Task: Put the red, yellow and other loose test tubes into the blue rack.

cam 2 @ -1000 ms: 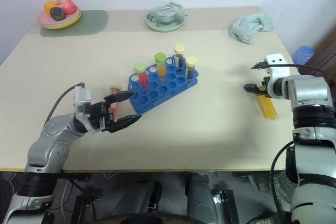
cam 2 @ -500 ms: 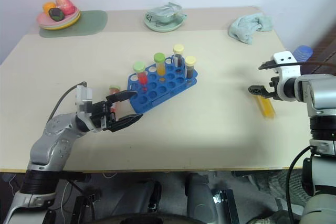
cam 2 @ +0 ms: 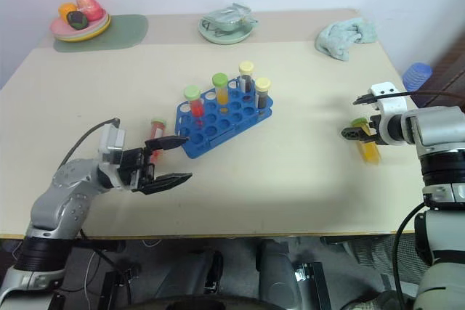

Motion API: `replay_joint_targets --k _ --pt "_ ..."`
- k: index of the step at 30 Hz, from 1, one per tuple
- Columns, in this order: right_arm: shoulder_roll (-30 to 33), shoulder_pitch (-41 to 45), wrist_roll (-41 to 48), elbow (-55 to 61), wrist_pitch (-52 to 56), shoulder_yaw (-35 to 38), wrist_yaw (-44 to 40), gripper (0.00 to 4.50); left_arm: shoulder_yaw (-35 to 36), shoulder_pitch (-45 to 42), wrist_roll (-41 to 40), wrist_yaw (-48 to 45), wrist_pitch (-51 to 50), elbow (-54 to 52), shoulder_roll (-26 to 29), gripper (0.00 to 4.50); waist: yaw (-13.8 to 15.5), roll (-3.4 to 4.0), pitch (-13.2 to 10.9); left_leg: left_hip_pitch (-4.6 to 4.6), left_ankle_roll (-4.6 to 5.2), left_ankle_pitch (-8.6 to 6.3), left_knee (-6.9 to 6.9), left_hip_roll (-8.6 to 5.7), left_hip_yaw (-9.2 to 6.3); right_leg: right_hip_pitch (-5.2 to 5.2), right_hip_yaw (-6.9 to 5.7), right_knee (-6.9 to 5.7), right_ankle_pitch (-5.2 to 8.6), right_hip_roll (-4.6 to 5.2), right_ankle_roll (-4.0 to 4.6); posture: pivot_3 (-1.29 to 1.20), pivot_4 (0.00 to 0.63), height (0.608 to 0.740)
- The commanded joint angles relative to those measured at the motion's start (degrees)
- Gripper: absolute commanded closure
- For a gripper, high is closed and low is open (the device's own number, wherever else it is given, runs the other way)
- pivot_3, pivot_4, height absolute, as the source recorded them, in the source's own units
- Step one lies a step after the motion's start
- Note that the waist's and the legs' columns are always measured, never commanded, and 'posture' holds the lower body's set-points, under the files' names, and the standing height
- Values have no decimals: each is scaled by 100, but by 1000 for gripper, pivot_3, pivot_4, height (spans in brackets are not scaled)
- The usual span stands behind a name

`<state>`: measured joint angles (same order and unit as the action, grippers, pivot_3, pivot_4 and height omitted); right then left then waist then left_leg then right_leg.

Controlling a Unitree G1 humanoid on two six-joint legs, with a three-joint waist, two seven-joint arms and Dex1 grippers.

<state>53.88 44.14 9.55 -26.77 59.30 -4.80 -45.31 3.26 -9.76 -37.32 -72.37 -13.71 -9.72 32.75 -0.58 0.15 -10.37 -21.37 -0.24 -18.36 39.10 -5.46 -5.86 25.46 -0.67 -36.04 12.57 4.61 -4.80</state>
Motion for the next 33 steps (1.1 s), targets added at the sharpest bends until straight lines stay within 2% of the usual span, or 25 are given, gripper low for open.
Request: replay_joint_targets --k 1,8,9,11,16,17,21,26,29,33 --pt "2 201 -101 -74 -117 -52 -110 79 39 -104 -186 -259 -93 -230 188 71 -1 0 0 0 0 0 0 0 0 0 0 0 0 0 0 0 150 740" --pt "21 239 -170 -111 -120 -172 -265 79 20 -276 -322 -507 -292 -248 326 71 2 0 0 -1 0 0 0 0 0 0 0 1 0 0 0 0 150 740" --pt "28 229 -195 -109 -129 -200 -290 300 12 -307 -319 -515 -300 -232 325 71 1 0 0 0 0 0 0 0 0 0 0 1 0 0 0 0 150 740" --pt "47 204 -255 -109 -153 -249 -333 883 -2 -351 -296 -531 -305 -213 312 71 -1 0 0 0 0 0 0 0 0 0 0 1 0 0 0 0 150 740" --pt "121 133 -311 45 -124 -344 -502 3428 -17 -383 -260 -556 -300 -185 298 71 -4 0 0 0 0 0 0 0 0 0 0 -1 0 0 0 0 150 740" --pt "155 87 -303 154 -103 -357 -556 3733 -20 -381 -252 -559 -294 -180 296 71 -3 0 0 0 0 0 0 0 0 0 0 -1 0 0 0 0 150 740" --pt "228 -40 -177 692 -1 -196 -634 3742 4 -370 -230 -549 -261 -143 285 71 0 1 0 0 0 0 0 0 0 1 0 0 0 0 0 0 150 740" --pt "-54 -678 1346 3289 252 1080 -1235 3742 157 -276 -213 -402 -199 -63 267 71 1 6 -4 -2 -1 0 -1 2 0 6 0 -3 0 -2 -1 0 150 740" --pt "-545 -1150 2257 4612 264 1618 -1303 3742 254 -209 -255 -279 -208 -37 243 71 15 0 -1 -1 1 -2 -3 8 -4 3 -1 -1 0 -8 -1 0 150 740" --pt "-1514 -1430 2921 5343 -21 1831 -864 3742 381 -104 -271 -172 -198 4 279 71 32 -5 2 0 16 -10 5 5 -6 -4 -1 1 -4 -6 -7 0 150 740"
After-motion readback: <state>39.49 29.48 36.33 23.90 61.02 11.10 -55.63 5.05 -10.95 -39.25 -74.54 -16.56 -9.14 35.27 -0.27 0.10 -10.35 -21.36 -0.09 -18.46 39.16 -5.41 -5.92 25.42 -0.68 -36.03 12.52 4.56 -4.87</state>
